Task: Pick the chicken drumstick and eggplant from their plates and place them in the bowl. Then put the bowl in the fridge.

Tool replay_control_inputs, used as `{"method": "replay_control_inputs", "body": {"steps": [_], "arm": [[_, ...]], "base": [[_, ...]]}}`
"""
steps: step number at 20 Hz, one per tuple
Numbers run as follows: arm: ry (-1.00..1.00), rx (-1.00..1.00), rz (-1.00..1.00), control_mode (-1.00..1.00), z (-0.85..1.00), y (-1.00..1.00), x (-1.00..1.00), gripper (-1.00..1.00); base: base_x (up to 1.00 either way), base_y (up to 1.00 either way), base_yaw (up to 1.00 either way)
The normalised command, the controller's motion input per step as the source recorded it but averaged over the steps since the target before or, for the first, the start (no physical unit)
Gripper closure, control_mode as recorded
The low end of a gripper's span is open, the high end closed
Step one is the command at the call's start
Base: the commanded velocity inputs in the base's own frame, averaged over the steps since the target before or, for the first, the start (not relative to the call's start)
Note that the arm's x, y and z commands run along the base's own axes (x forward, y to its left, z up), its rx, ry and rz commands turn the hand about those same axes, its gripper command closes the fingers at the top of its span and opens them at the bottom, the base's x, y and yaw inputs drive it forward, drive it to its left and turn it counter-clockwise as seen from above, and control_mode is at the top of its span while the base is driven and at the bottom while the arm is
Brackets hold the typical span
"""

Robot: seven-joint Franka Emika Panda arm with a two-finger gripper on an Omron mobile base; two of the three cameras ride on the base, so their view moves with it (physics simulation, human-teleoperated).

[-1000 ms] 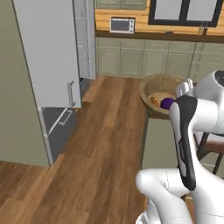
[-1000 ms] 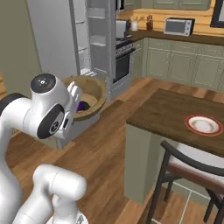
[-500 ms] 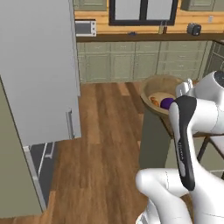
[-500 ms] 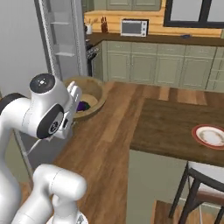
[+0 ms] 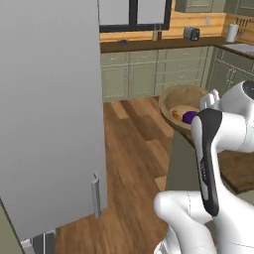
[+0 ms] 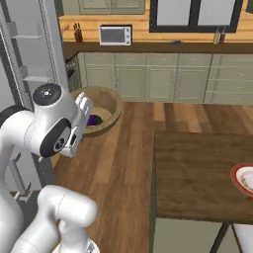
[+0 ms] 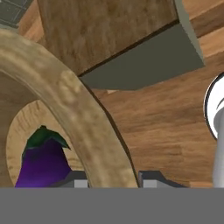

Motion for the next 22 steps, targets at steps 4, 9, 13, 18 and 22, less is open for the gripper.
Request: {"method": "replay_control_inputs", "body": {"steps": [4, 9, 13, 18, 22], "arm": [[0.0, 0.0, 0.0, 1.0, 0.0, 0.0, 0.0, 1.0], [0.0, 0.0, 0.0, 1.0, 0.0, 0.0, 0.0, 1.0], [0.0, 0.0, 0.0, 1.0, 0.0, 0.0, 0.0, 1.0], [0.0, 0.0, 0.0, 1.0, 0.0, 0.0, 0.0, 1.0], [0.0, 0.0, 0.0, 1.0, 0.0, 0.0, 0.0, 1.0]], "base": [[1.0, 0.0, -0.01], [0.86, -0.44, 0.05], [0.97, -0.27, 0.21], [1.0, -0.07, 0.28], [0.47, 0.0, 0.52]]}}
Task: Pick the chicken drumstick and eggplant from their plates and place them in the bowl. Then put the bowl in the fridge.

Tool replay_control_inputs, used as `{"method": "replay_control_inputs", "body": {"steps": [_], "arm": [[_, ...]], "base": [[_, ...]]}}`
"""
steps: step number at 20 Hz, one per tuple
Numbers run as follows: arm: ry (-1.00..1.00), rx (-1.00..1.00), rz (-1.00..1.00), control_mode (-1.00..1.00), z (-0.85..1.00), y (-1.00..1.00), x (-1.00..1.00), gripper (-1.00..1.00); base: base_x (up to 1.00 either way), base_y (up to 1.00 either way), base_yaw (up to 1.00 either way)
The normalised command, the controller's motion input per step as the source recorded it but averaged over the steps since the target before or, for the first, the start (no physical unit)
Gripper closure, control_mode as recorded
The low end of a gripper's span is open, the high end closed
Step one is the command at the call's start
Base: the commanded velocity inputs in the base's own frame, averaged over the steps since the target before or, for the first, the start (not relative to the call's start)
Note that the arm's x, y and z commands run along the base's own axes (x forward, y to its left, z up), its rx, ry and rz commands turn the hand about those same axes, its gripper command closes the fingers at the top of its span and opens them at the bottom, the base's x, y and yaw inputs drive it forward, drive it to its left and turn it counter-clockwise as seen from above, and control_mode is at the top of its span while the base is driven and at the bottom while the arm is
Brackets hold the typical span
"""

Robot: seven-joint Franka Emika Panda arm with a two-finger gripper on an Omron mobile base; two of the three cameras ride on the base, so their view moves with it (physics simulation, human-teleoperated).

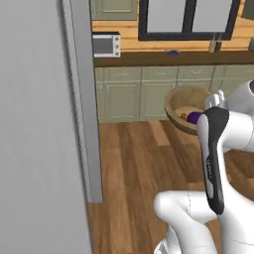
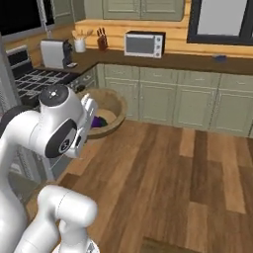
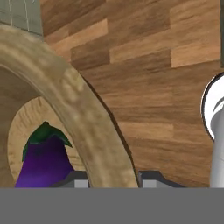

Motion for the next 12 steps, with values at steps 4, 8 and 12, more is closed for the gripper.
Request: {"method": "replay_control_inputs", "body": {"steps": [4, 8, 12], "arm": [[0.0, 0.0, 0.0, 1.0, 0.0, 0.0, 0.0, 1.0], [0.0, 0.0, 0.0, 1.0, 0.0, 0.0, 0.0, 1.0], [0.0, 0.0, 0.0, 1.0, 0.0, 0.0, 0.0, 1.0]], "base": [[-0.08, 0.0, 0.64], [-0.18, 0.16, 0.69], [0.03, 0.15, 0.89]]}}
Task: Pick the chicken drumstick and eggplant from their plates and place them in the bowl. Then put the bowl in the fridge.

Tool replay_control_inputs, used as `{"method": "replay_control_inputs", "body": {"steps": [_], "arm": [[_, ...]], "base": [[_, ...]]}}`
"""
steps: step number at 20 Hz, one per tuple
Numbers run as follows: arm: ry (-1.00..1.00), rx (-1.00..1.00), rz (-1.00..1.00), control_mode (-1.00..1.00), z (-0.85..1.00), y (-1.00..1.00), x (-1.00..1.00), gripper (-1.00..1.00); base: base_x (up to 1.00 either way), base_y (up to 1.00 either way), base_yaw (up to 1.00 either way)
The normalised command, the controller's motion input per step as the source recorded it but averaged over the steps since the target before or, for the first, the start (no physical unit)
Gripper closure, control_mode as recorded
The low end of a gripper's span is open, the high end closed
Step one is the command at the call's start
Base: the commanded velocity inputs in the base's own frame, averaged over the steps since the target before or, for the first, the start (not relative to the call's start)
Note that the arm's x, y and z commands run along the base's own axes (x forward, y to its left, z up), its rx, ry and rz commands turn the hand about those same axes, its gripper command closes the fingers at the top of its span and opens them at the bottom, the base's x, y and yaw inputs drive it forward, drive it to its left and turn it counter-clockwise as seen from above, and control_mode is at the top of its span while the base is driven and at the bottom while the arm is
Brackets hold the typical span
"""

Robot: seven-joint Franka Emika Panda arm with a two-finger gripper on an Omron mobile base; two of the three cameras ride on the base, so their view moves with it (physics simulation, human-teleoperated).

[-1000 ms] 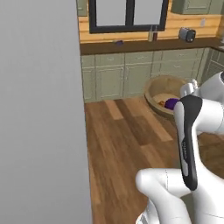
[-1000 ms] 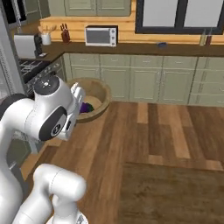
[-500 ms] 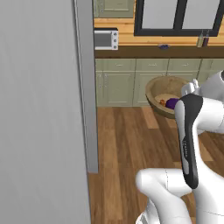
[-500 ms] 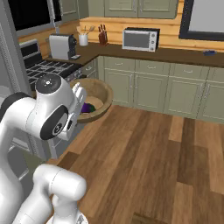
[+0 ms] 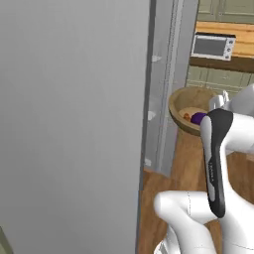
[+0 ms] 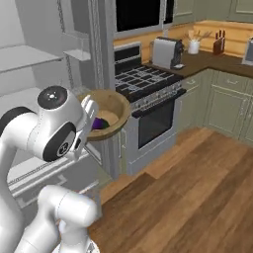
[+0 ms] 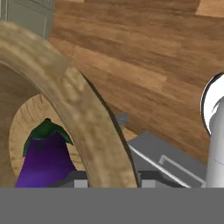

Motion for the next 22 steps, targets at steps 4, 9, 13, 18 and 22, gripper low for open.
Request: {"method": "replay_control_inputs", "body": {"steps": [4, 9, 13, 18, 22], "arm": [[0.0, 0.0, 0.0, 1.0, 0.0, 0.0, 0.0, 1.0], [0.0, 0.0, 0.0, 1.0, 0.0, 0.0, 0.0, 1.0], [0.0, 0.0, 0.0, 1.0, 0.0, 0.0, 0.0, 1.0], [0.0, 0.0, 0.0, 1.0, 0.0, 0.0, 0.0, 1.0], [0.0, 0.0, 0.0, 1.0, 0.0, 0.0, 0.0, 1.0]], "base": [[0.43, -0.03, 0.88], [0.71, -0.17, 0.86], [0.56, -0.06, 0.86], [0.23, -0.05, 0.61], [0.57, -0.34, 0.21]]}}
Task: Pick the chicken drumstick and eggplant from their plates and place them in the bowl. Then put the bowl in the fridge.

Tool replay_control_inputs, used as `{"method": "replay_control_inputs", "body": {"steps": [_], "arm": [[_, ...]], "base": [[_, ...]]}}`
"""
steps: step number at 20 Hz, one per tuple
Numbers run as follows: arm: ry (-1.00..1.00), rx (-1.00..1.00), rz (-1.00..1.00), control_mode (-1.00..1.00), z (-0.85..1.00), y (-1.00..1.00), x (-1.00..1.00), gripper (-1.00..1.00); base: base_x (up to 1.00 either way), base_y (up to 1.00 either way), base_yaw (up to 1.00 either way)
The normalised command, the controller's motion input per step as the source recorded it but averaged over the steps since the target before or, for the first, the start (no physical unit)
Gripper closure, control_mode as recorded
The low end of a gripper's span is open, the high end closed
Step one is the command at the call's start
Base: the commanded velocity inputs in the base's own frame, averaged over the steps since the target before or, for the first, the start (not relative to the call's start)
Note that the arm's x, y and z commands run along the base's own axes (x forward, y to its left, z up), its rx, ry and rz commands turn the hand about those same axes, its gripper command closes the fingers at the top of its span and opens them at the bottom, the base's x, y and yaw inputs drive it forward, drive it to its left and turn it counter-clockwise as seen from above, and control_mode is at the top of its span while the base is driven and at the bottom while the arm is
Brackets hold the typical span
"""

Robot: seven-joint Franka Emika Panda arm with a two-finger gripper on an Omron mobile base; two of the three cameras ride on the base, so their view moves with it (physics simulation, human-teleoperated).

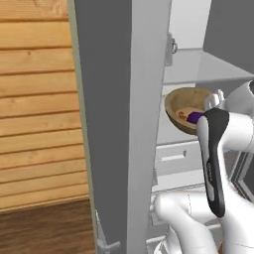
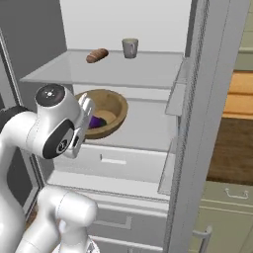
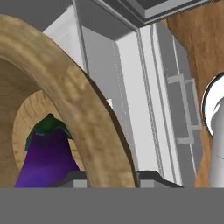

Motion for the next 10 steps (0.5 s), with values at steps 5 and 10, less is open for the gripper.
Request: {"method": "replay_control_inputs", "body": {"steps": [5, 10], "arm": [[0.0, 0.0, 0.0, 1.0, 0.0, 0.0, 0.0, 1.0], [0.05, 0.0, 0.0, -1.0, -0.08, 0.03, 0.0, 1.0]], "base": [[0.45, -0.63, 0.23], [0.03, 0.05, 0.02]]}}
